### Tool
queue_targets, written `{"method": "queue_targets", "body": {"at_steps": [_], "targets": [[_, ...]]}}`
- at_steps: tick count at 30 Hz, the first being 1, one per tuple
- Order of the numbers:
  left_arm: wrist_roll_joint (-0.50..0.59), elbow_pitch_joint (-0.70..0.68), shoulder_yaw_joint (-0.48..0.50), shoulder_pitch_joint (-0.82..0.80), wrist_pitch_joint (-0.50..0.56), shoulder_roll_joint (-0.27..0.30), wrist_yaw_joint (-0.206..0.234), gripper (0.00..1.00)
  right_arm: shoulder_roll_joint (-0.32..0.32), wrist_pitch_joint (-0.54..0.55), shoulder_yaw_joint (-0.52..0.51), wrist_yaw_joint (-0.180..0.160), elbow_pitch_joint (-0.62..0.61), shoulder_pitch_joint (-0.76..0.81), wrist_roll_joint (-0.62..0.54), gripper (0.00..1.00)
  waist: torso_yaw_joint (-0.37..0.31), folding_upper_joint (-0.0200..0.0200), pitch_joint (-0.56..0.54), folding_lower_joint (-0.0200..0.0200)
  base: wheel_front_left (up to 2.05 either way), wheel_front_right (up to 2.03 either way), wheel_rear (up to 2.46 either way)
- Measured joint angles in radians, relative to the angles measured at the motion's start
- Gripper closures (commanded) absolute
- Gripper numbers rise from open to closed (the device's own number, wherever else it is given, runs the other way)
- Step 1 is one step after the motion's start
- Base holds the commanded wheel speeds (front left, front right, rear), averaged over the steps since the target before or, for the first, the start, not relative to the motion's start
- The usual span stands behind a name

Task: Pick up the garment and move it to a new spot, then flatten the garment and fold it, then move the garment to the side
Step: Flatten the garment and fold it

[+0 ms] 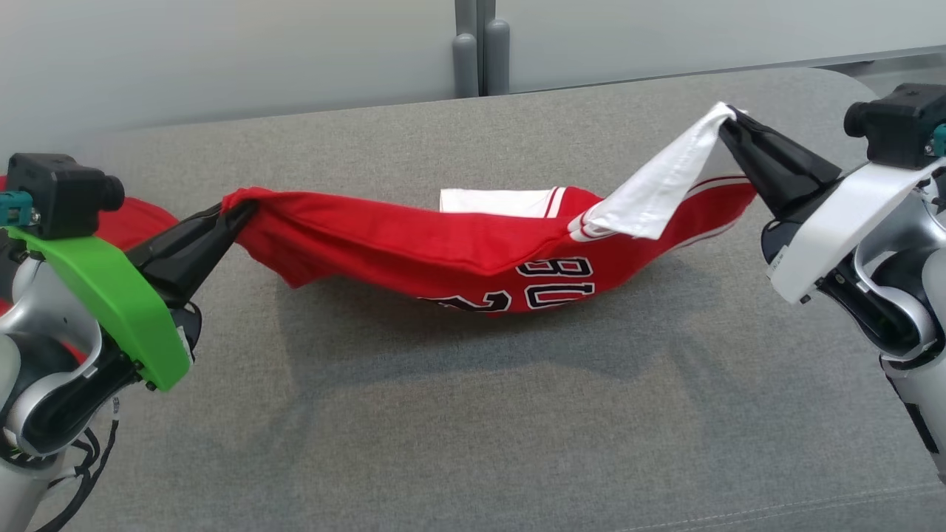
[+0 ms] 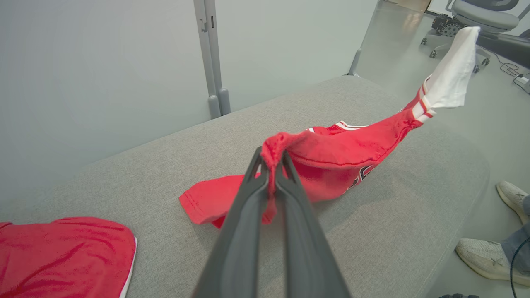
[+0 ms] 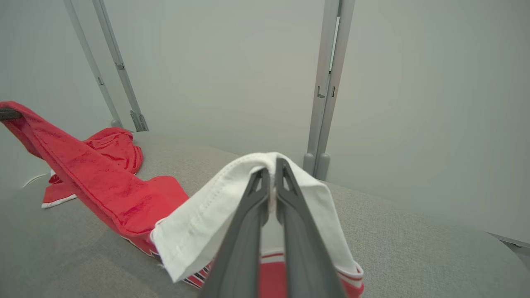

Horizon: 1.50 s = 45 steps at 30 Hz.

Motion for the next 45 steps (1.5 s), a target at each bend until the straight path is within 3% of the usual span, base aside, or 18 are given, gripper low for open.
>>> {"method": "queue_targets", "body": {"at_steps": [4, 16, 19, 22, 28, 32, 37, 40, 43, 45], "targets": [[-0.048, -0.089, 0.017, 0.000, 0.022, 0.019, -0.003, 1.00, -0.033, 0.036, 0.012, 0.000, -0.135, -0.011, 0.135, 1.00, -0.016, 0.0000, -0.019, 0.0000, 0.00, 0.00, 0.00], [-0.165, -0.337, 0.148, 0.001, 0.066, 0.122, 0.002, 1.00, -0.171, 0.102, -0.276, 0.000, -0.419, -0.039, 0.415, 1.00, -0.066, 0.0000, -0.098, 0.0000, 0.00, 0.00, 0.00], [-0.199, -0.392, 0.160, 0.004, 0.103, 0.151, 0.029, 1.00, -0.212, 0.153, -0.331, 0.000, -0.465, -0.039, 0.469, 1.00, -0.079, 0.0000, -0.119, 0.0000, 0.00, 0.00, 0.00], [-0.254, -0.468, 0.205, 0.007, 0.152, 0.200, 0.076, 1.00, -0.265, 0.227, -0.381, -0.028, -0.516, -0.036, 0.534, 1.00, -0.100, 0.0000, -0.126, 0.0000, 0.00, 0.00, 0.00], [-0.302, -0.500, 0.245, 0.007, 0.219, 0.250, 0.144, 1.00, -0.299, 0.297, -0.418, -0.067, -0.509, -0.029, 0.584, 1.00, -0.112, 0.0000, -0.083, 0.0000, 0.00, 0.00, 0.00], [-0.324, -0.429, 0.236, -0.003, 0.263, 0.254, 0.161, 1.00, -0.253, 0.306, -0.375, -0.081, -0.434, -0.034, 0.609, 1.00, -0.109, 0.0000, -0.035, 0.0000, 0.00, 0.00, 0.00], [-0.295, -0.223, 0.154, -0.073, 0.305, 0.242, 0.162, 1.00, -0.102, 0.274, -0.257, -0.140, -0.276, -0.146, 0.609, 1.00, -0.097, 0.0000, 0.031, 0.0000, 0.00, 0.00, 0.00], [-0.206, -0.108, 0.125, -0.172, 0.280, 0.184, 0.170, 1.00, -0.009, 0.215, -0.191, -0.189, -0.187, -0.287, 0.511, 1.00, -0.087, 0.0000, 0.071, 0.0000, 0.00, 0.00, 0.00], [-0.059, -0.054, 0.144, -0.364, 0.172, 0.100, 0.175, 1.00, 0.094, 0.094, -0.221, -0.267, -0.123, -0.547, 0.403, 1.00, -0.075, 0.0000, 0.112, 0.0000, 0.00, 0.00, 0.00], [0.044, -0.048, 0.161, -0.516, 0.086, 0.047, 0.177, 1.00, 0.152, 0.024, -0.250, -0.273, -0.102, -0.719, 0.379, 1.00, -0.068, 0.0000, 0.139, 0.0000, 0.00, 0.00, 0.00]]}}
